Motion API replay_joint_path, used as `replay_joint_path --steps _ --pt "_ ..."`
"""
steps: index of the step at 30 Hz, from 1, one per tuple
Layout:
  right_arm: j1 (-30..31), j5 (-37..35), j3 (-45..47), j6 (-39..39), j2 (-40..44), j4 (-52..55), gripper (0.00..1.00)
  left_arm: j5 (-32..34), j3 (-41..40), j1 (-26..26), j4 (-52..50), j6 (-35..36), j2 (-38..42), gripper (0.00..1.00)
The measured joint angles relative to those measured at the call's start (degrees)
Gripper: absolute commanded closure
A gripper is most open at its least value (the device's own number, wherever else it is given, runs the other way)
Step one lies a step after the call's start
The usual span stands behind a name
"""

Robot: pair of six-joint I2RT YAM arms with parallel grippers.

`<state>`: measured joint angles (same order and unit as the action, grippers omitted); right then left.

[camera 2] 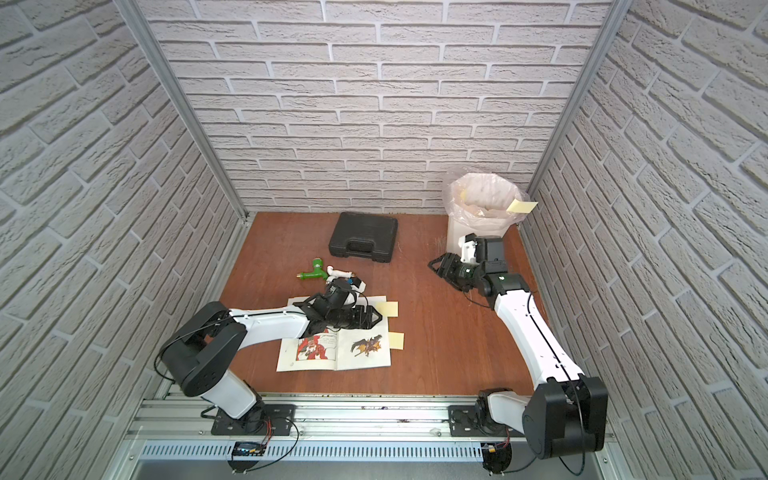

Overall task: Peel off the used sticky note
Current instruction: Tear off the note from the book.

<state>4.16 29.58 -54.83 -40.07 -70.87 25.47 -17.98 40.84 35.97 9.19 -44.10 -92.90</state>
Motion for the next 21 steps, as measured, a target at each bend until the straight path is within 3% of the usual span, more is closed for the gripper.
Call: replay_joint_path --steps 9,21 --pt "7.28 0.85 10.95 -1.29 -7.43 -7.48 0.43 0.02 0.00 0.00 -0.02 -0.09 -0.50 0.16" --pt "14.56 1.95 14.58 -5.90 -20.41 -20.41 0.46 -0.04 0.00 0.00 1.46 -0.13 -1.22 0.16"
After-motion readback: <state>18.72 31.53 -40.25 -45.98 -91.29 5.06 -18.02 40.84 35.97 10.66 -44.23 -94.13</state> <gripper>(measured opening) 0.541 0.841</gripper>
